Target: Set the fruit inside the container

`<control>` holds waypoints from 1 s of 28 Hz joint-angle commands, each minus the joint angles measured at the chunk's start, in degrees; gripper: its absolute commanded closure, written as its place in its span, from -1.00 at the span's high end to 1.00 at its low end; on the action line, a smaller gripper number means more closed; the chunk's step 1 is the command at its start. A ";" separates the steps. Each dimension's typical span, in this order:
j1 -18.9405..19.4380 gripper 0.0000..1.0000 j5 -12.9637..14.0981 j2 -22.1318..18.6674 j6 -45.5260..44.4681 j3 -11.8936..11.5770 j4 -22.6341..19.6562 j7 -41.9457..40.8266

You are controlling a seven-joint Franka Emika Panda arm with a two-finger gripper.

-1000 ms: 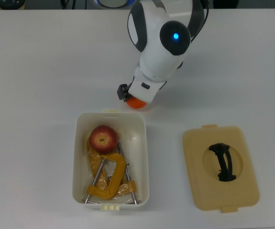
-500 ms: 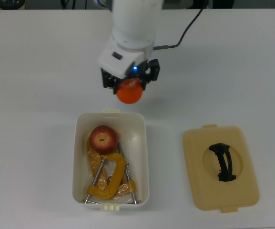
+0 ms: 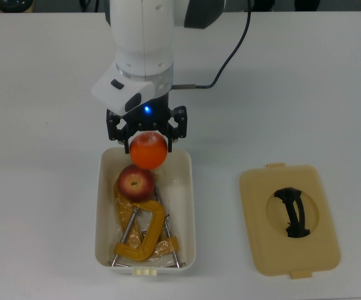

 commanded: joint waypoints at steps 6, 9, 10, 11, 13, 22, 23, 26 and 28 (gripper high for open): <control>-0.11 1.00 -0.29 -0.95 -5.82 -1.98 1.31 0.60; -0.11 1.00 -0.38 -2.52 -9.51 -3.20 1.40 -0.28; -0.11 1.00 -0.29 -2.96 -10.31 -3.65 1.31 -0.98; -0.11 1.00 -0.29 -3.40 -11.36 -4.00 1.31 -1.77; -0.37 1.00 -0.29 -4.02 -13.91 -4.35 1.31 -3.61; -3.36 1.00 -0.29 -5.69 -22.89 -3.56 1.31 -10.65; -3.28 1.00 -0.29 -5.61 -22.89 -3.56 1.31 -10.57; -3.10 1.00 -0.38 -5.78 -22.89 -3.56 1.31 -10.22; -3.10 1.00 -0.29 -5.96 -23.06 -3.56 1.31 -10.22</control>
